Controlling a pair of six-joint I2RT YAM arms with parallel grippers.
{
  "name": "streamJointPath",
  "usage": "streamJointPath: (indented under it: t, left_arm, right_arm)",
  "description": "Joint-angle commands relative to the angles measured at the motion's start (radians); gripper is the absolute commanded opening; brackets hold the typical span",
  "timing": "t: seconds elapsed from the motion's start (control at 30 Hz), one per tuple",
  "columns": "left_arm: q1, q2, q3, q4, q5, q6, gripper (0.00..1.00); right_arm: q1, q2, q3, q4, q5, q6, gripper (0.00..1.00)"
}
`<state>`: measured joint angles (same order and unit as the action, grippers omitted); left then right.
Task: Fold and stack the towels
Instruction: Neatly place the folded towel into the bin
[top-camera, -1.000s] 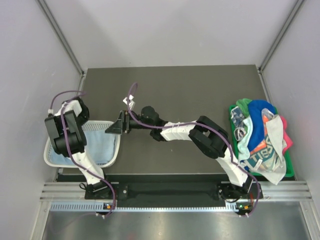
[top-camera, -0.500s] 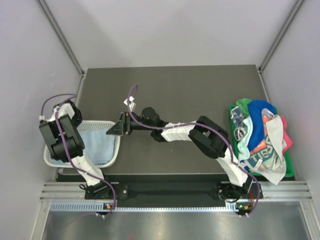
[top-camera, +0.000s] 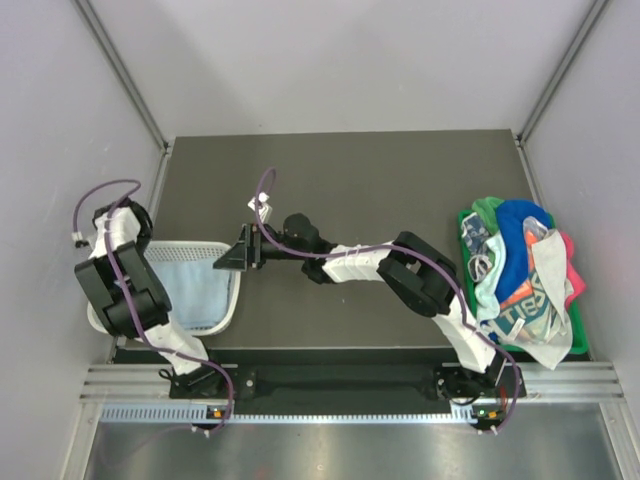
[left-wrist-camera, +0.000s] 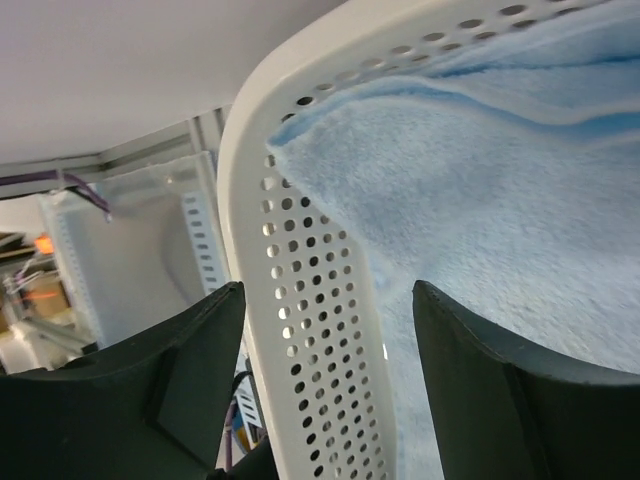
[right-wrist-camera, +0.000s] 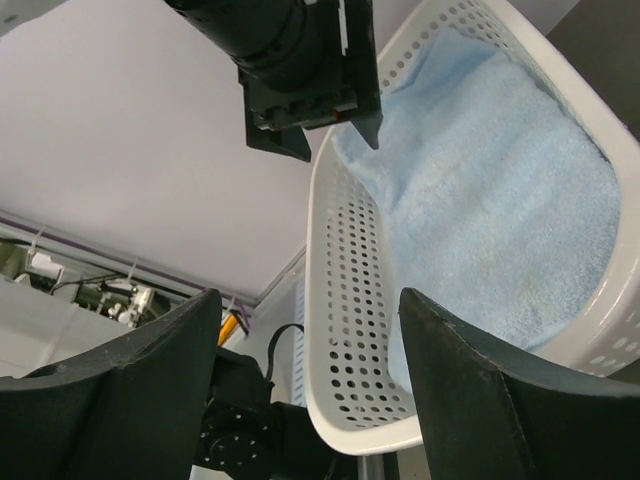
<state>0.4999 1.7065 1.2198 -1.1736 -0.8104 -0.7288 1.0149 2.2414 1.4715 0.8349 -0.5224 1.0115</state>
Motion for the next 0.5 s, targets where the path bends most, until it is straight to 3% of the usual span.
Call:
streamJointPath:
  t: [0.0,0.2,0.3,0.47]
  left_arm:
    - [0.005,-0.094,0.066,0.057,0.124,0.068,0.71]
    - [-0.033,-0.272,0.058,0.166,0.292,0.124,0.7]
    - [-0.127,-0.338,0.037,0.228,0.326,0.138,0.71]
    - [-0.395,-0.461,-0.002,0.276,0.324,0.128,0.71]
  right_arm:
    - [-0.016,-0.071,0.033,0.001,-0.014,-0.039,0.71]
    - [-0.041,-0.138,0.035,-0.127,-0.004,-0.115,0.71]
    - [-0.05,-0.193,0.038,-0.254,0.025,-0.19,0.71]
    - [-0.081,-0.311,0.02,-0.506,0.152,-0.346,0.71]
